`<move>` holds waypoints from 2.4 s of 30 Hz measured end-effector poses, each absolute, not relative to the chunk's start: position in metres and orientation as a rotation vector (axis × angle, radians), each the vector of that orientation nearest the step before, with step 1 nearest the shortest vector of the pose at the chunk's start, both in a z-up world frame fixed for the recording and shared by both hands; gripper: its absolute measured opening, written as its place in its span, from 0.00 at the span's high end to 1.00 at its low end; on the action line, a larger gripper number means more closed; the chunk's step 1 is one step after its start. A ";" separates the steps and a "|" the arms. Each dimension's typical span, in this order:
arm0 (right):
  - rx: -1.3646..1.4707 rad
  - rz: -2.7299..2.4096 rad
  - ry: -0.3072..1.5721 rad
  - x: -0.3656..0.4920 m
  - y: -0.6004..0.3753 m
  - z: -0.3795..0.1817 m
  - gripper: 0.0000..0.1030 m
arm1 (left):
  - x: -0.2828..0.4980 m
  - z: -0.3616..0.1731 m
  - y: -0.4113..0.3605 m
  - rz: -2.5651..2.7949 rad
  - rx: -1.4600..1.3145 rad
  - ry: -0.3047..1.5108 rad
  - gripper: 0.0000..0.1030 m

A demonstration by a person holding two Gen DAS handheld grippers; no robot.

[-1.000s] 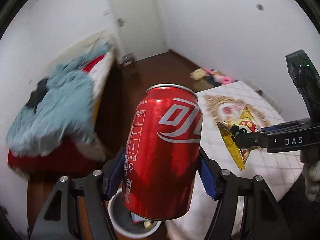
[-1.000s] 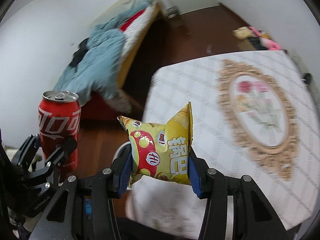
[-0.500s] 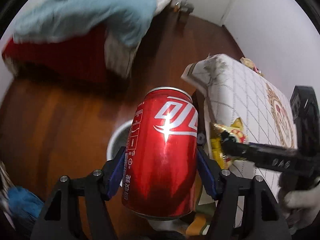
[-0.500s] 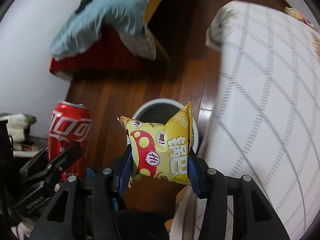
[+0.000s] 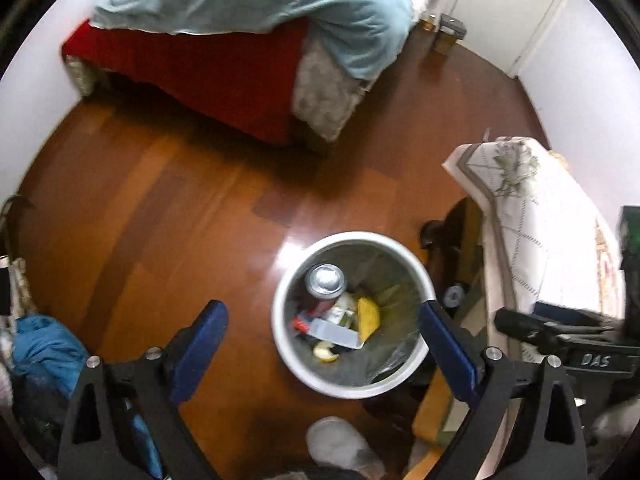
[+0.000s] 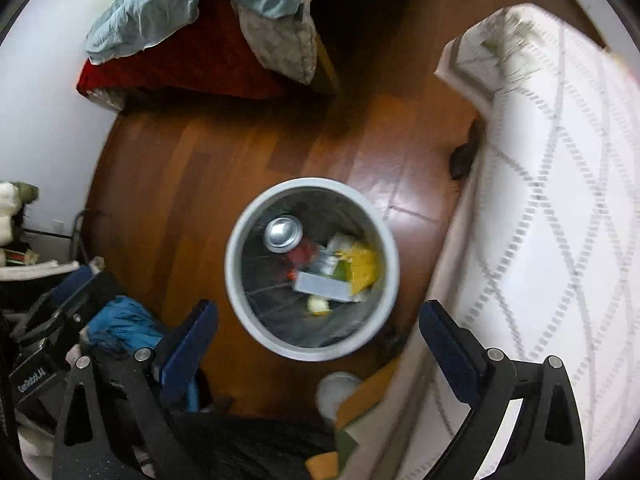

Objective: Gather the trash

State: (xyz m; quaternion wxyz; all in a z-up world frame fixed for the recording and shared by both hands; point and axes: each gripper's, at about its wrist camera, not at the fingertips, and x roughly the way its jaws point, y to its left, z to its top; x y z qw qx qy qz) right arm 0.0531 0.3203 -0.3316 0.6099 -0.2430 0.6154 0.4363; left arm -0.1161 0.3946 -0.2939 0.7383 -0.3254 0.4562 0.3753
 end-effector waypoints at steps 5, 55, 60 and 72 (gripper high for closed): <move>-0.645 0.962 1.350 0.040 0.291 -0.310 0.02 | -0.136 -0.290 0.374 0.858 -0.713 1.018 0.06; -0.412 1.358 1.116 -0.059 0.115 -0.019 0.01 | -0.227 -0.047 0.212 0.741 -0.608 0.717 0.06; -0.426 1.356 1.125 -0.057 0.117 -0.022 0.01 | -0.226 -0.049 0.210 0.722 -0.612 0.719 0.06; -0.438 1.372 1.142 -0.059 0.118 -0.022 0.01 | -0.226 -0.050 0.210 0.715 -0.630 0.719 0.03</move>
